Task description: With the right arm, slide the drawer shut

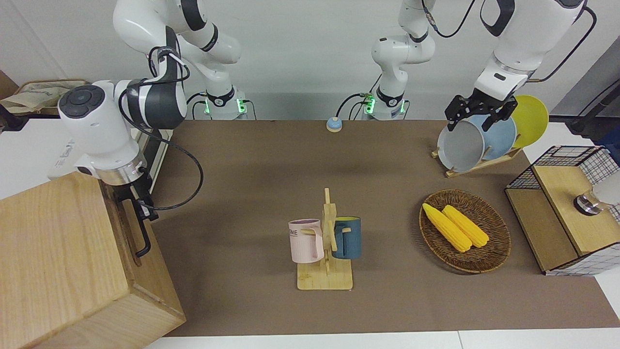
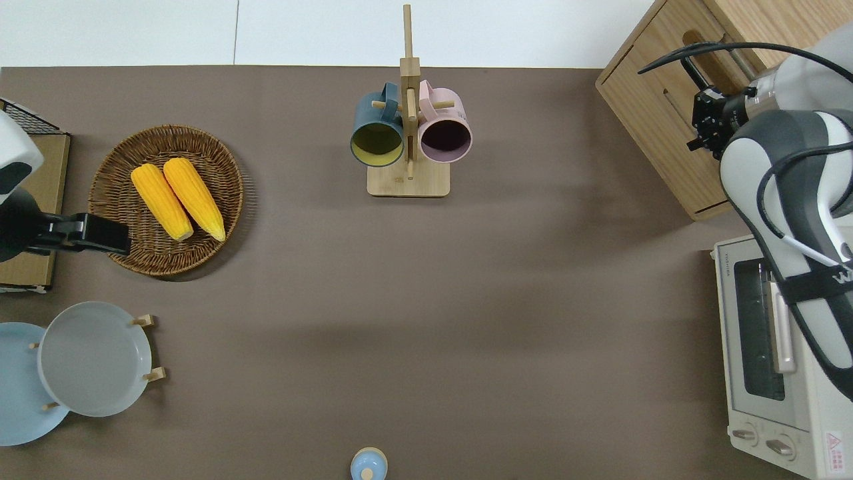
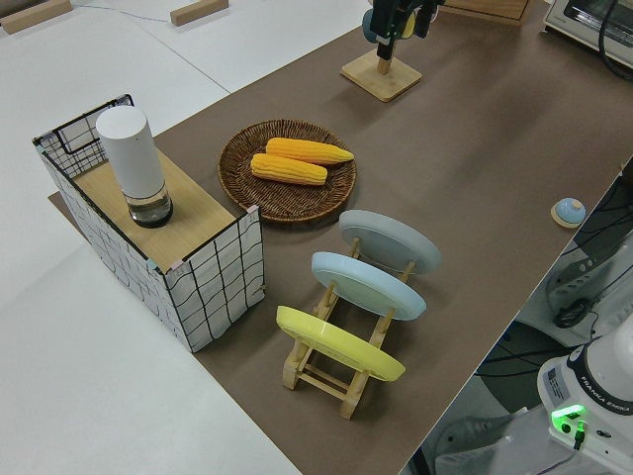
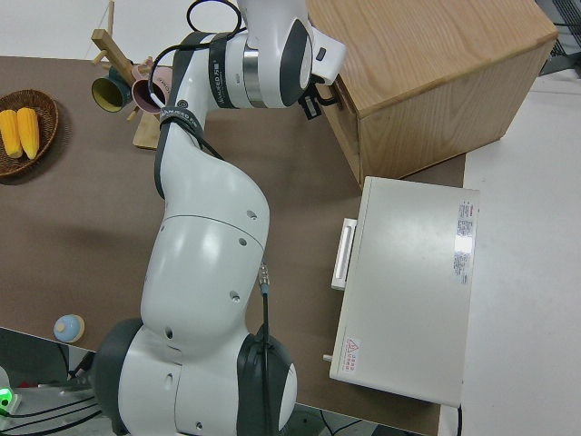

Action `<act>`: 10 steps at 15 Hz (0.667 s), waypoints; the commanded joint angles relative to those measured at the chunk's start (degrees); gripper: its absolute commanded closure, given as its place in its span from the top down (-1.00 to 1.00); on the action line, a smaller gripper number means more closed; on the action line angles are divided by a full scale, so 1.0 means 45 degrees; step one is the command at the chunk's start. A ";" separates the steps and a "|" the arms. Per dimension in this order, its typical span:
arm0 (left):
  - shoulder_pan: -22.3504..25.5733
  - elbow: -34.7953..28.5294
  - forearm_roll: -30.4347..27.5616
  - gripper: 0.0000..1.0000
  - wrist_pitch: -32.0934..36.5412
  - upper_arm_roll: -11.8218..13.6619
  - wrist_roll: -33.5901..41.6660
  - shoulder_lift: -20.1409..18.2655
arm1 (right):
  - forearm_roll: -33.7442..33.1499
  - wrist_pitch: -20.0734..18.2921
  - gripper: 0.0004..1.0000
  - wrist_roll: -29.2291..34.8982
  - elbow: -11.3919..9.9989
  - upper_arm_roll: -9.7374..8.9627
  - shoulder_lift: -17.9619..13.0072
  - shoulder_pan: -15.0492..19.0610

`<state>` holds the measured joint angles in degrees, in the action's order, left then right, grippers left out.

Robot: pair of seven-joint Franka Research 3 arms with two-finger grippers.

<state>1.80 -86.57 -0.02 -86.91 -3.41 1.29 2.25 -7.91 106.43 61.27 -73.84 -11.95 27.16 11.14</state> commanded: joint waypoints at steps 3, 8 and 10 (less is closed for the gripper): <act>0.0049 0.0331 0.0219 0.99 0.0250 -0.0082 0.0124 0.0145 | -0.0078 0.0157 -1.00 -0.0685 0.0746 -0.0703 0.0547 0.1174; 0.0049 0.0311 0.0219 0.99 0.0250 -0.0082 0.0124 0.0145 | -0.0078 0.0157 -1.00 -0.0803 0.0746 -0.0704 0.0527 0.1098; 0.0049 0.0331 0.0219 0.99 0.0250 -0.0082 0.0124 0.0145 | -0.0058 0.0138 -1.00 -0.0745 0.0726 -0.0724 0.0488 0.0942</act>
<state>1.80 -86.57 -0.02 -86.91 -3.41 1.29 2.25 -7.62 106.38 60.35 -73.40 -15.05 27.68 14.19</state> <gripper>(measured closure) 0.004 0.991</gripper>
